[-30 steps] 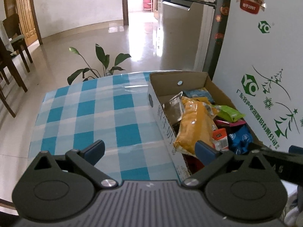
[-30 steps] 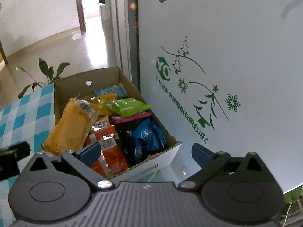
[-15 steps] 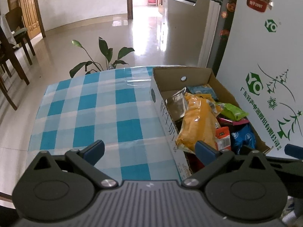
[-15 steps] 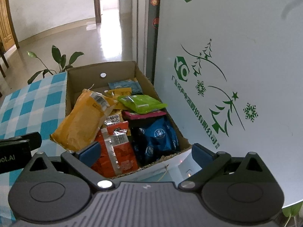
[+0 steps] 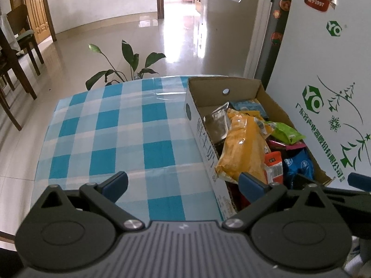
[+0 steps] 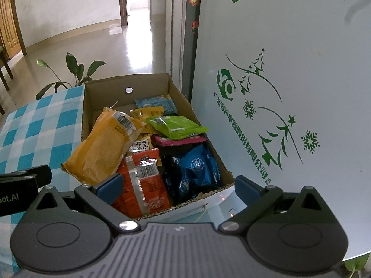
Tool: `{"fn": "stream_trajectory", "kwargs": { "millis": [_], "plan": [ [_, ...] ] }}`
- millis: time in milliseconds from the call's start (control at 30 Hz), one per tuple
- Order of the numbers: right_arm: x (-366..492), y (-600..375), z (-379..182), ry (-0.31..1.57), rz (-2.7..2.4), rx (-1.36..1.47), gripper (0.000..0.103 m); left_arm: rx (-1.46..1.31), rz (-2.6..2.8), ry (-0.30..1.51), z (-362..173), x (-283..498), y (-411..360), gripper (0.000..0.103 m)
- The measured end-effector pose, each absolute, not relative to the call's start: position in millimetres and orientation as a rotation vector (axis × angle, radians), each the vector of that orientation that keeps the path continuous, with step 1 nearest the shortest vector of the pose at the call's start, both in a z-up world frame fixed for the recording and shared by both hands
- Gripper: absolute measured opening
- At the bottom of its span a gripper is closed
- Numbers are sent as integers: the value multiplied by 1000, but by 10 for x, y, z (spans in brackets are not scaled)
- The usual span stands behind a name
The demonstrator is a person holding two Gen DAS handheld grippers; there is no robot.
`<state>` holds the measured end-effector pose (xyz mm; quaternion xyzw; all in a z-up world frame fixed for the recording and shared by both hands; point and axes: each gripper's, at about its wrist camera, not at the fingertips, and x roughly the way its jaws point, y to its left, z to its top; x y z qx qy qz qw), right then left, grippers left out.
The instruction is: Organize snacks
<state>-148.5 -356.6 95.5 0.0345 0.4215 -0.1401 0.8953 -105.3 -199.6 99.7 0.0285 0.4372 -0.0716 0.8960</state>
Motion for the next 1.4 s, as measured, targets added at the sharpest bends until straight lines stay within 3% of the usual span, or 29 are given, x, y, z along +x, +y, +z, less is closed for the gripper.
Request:
{"fn": "stream_trajectory", "kwargs": {
  "millis": [1400],
  "plan": [
    [-1381, -3270, 974, 838, -179, 72, 103, 65, -154, 881, 1069, -1113, -1634, 100]
  ]
}}
